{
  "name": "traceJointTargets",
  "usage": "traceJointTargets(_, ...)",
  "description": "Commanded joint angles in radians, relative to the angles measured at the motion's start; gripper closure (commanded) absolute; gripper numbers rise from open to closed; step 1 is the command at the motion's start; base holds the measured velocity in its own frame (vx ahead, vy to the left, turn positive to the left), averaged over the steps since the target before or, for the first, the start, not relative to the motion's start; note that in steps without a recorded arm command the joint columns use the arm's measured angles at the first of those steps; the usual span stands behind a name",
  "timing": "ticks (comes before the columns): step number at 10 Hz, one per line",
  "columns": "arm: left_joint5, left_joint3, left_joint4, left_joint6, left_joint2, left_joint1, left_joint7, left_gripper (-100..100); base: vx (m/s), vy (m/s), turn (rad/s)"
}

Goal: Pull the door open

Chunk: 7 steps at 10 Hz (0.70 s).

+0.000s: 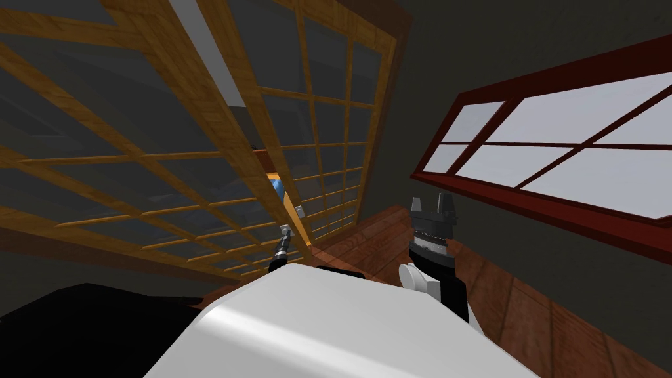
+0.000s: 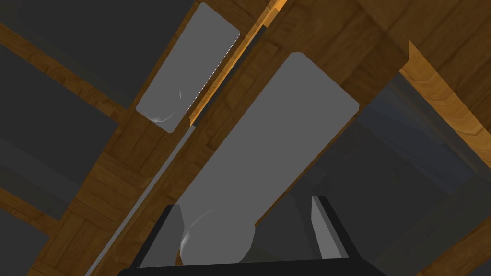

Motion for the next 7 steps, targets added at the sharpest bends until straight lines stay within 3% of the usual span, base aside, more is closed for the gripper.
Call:
traceJointTargets(1, 0.014, 0.029, -0.042, 0.011, 0.02, 0.021, 0.004, 100, -0.001, -0.004, 0.012)
traceJointTargets(2, 0.014, 0.029, -0.042, 0.011, 0.02, 0.021, 0.004, 100, -0.007, -0.007, 0.024)
traceJointTargets(3, 0.001, -0.001, 0.02, -0.008, 0.006, -0.014, 0.042, 100, -0.001, -0.025, -0.083)
traceJointTargets(7, 0.003, -0.007, 0.028, -0.01, 0.009, -0.021, 0.131, 100, -0.019, -0.007, -0.023)
